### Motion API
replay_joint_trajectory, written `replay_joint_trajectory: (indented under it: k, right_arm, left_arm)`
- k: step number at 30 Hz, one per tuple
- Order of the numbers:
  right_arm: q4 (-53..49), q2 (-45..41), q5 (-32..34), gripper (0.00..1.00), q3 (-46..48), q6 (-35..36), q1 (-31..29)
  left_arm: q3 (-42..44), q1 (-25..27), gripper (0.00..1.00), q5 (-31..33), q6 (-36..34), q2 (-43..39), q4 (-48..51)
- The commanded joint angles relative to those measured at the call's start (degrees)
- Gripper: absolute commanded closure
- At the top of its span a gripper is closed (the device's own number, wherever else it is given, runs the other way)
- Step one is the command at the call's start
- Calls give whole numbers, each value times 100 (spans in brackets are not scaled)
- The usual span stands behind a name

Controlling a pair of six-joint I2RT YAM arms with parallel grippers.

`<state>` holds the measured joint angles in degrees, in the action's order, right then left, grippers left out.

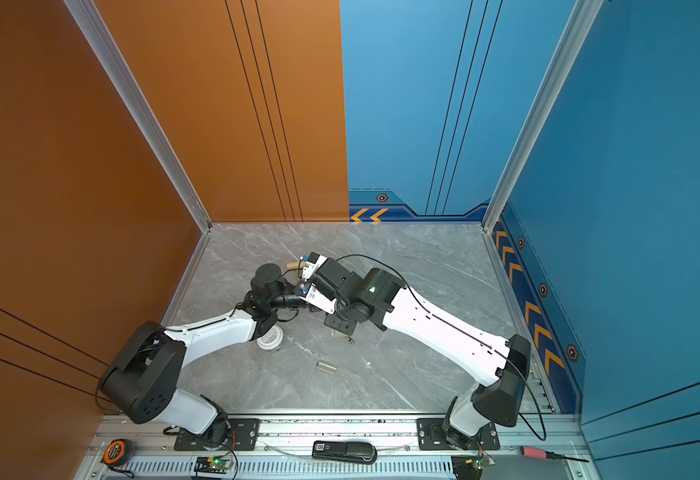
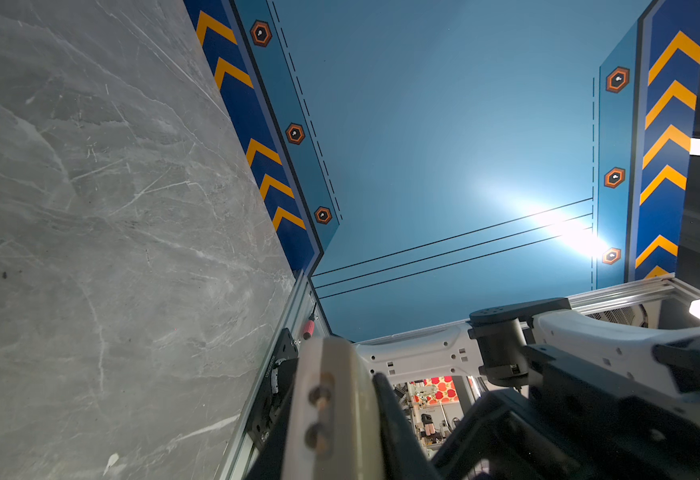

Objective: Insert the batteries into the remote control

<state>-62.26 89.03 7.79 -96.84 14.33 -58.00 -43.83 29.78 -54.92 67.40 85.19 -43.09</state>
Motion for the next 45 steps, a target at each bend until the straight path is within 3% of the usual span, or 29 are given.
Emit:
replay_joint_trajectory:
  k: [1,6,9,13,26,39,45]
  right_arm:
    - [2,-503,90,62,-263,-895,102]
    - [-8,-944,-317,50,443,-1801,810]
    - [64,-1024,-308,47,940,-2062,1131]
    - [538,-784,-801,45,1859,-2321,1727]
    - [905,1855,-1641,46,1170,-1965,1434]
    - [856,2843,-1591,55,797,-1654,1321]
    - [781,3141,-1425,64,806,-1440,1310]
  left_arm:
    - [37,-185,100,50,-798,-451,1132]
    - [-61,-525,100,336,-1984,-986,3075]
    - [25,-719,100,319,-2144,-1155,3374]
    - [215,-959,100,370,-2239,-1375,3615]
    - [693,-1268,100,385,-2124,-2198,3853]
    - [754,-1413,100,376,-2044,-2240,3805]
    - [675,-1428,100,350,-2011,-2114,3732]
